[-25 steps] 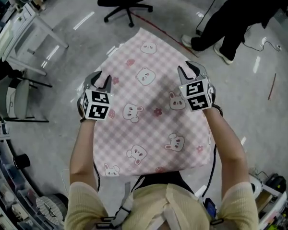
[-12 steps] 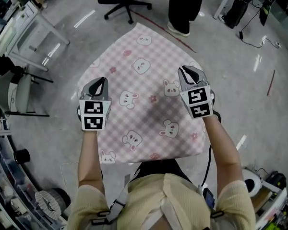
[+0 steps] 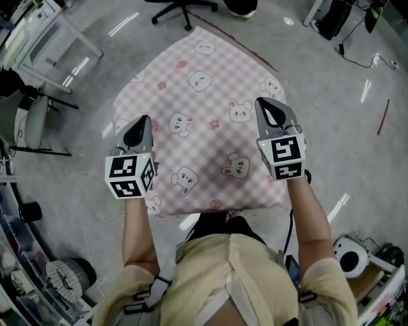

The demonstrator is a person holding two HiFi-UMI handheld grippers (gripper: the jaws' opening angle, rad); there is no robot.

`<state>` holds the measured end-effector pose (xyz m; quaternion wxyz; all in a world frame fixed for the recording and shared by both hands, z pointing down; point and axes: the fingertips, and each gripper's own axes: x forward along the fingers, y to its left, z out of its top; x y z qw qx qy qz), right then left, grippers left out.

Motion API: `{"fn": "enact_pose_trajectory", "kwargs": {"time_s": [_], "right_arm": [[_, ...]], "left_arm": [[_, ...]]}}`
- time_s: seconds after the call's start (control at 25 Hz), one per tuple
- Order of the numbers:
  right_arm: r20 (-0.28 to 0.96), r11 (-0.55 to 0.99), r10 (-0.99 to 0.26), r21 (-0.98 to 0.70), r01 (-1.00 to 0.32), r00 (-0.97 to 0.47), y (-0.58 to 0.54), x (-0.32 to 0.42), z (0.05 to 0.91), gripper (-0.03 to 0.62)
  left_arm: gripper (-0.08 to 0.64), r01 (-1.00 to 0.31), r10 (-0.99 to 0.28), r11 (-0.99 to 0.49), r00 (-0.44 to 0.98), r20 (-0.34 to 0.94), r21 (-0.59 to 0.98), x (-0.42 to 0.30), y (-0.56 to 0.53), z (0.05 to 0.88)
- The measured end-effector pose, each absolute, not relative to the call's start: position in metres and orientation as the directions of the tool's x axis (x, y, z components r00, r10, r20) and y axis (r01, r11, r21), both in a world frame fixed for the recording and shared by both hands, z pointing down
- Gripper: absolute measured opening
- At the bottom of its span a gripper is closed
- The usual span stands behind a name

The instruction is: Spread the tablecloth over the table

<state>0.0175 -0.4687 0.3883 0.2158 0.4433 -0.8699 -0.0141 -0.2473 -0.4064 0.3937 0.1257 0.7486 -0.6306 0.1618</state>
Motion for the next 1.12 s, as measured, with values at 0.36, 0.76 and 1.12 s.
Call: {"fn": "enact_pose_trajectory", "kwargs": {"time_s": [0.36, 0.76, 1.12], "right_arm": [[0.36, 0.593, -0.782, 0.177, -0.786, -0.509, -0.419, 0.027, 0.384, 0.005], [0.359, 0.587, -0.775, 0.104, -0.803, -0.52, -0.371, 0.042, 0.383, 0.005], [0.381, 0.623, -0.742, 0.086, -0.777, -0.552, -0.328, 0.043, 0.392, 0.005]], "left_arm": [[0.006, -0.987, -0.91, -0.15, 0.158, 0.382, 0.052, -0.231, -0.354, 0.383], [0.006, -0.991, -0.899, -0.131, 0.119, 0.422, 0.001, -0.222, -0.3, 0.385], [0.008, -0.996, -0.887, -0.083, 0.092, 0.452, 0.04, -0.222, -0.251, 0.4]]}}
